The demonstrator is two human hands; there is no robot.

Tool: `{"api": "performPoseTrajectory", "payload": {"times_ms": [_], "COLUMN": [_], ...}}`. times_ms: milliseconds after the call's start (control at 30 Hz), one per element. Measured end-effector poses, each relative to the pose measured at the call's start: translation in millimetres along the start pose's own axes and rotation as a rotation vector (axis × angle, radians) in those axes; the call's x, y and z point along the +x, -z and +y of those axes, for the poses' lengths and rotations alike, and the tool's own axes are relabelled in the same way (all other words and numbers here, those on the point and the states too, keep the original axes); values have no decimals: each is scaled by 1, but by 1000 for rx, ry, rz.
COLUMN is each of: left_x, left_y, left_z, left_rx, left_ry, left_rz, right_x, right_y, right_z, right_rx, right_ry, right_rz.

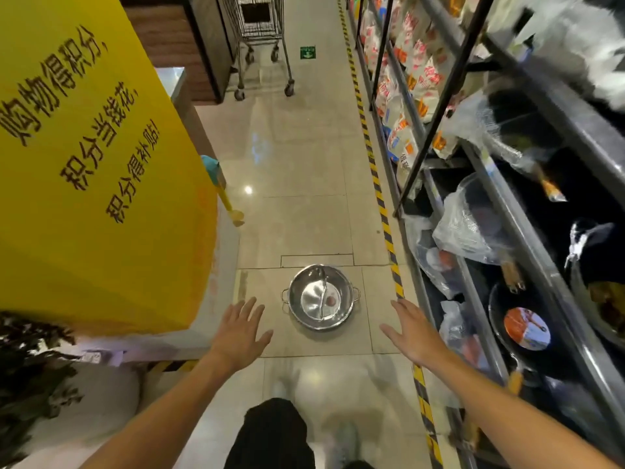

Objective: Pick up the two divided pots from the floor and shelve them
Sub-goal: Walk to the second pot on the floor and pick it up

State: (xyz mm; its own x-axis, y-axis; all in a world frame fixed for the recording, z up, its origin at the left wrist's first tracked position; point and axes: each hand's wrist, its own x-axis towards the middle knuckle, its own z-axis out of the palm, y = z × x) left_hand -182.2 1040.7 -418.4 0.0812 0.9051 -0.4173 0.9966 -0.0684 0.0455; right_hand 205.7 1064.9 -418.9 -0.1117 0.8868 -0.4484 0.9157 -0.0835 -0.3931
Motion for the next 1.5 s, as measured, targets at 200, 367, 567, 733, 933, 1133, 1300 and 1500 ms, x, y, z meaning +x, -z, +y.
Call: {"api": "performPoseTrajectory", "payload": {"times_ms": [200, 367, 567, 733, 933, 1133, 1300, 1500], "left_x": [127, 228, 340, 425, 524, 591, 598, 585], "left_y": [-10, -31, -112, -236, -405, -521, -548, -500], "left_z": [-32, -56, -70, -68, -60, -65, -68, -65], "left_rx": [-29, -97, -176, -218, -299, -404, -511, -547], "left_ry": [-25, 0, 42, 59, 84, 236, 284, 320], "left_rz": [-96, -157, -194, -211, -138, -120, -95, -109], "right_x": [103, 195, 317, 419, 527, 591, 603, 590], "right_y": [11, 1, -67, -183, -349, -461, -484, -443], "right_z": [-7, -1, 37, 97, 172, 226, 245, 234], "right_rx": [-18, -20, -19, 41, 112, 198, 174, 189], "right_ry": [-102, -179, -223, -273, -373, -433, -393, -399], "right_rz": [-31, -18, -97, -144, -150, -65, 90, 79]}}
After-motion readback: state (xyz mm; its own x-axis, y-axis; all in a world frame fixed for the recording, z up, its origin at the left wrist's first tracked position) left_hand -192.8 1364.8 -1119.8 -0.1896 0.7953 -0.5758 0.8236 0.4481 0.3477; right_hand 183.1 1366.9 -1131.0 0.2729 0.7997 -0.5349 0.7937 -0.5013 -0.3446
